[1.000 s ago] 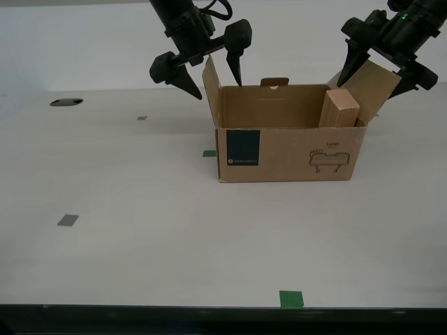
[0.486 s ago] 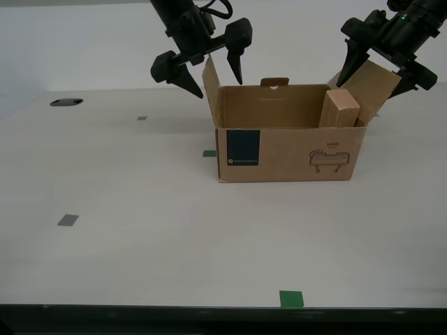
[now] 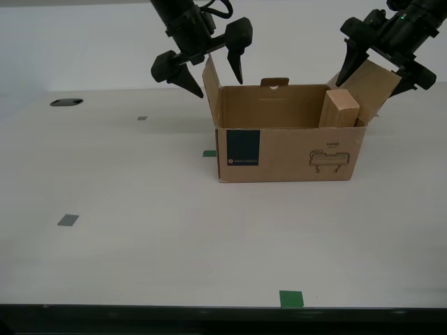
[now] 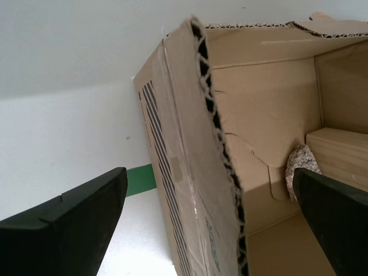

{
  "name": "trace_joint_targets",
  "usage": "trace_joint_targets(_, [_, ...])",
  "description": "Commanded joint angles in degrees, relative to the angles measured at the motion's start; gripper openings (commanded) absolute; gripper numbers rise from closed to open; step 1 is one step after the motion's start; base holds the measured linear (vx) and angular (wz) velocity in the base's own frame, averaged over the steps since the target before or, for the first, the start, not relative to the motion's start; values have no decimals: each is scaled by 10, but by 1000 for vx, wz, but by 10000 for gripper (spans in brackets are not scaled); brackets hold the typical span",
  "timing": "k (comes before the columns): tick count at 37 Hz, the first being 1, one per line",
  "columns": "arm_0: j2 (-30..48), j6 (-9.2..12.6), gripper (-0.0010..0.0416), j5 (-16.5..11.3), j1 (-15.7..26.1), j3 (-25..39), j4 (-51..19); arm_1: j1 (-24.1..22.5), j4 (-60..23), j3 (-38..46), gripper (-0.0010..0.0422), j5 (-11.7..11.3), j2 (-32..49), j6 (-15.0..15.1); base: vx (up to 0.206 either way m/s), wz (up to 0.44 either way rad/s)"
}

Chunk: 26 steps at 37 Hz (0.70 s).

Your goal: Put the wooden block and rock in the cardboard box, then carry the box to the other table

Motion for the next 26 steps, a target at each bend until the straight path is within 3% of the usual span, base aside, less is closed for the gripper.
trace_joint_targets(1, [0, 0, 387, -3, 0, 0, 0, 0, 0, 0, 394, 0, 0, -1, 0, 0])
trace_joint_targets(26, [0, 6, 387, -3, 3, 0, 9, 0, 1, 0, 393, 0, 0, -1, 0, 0])
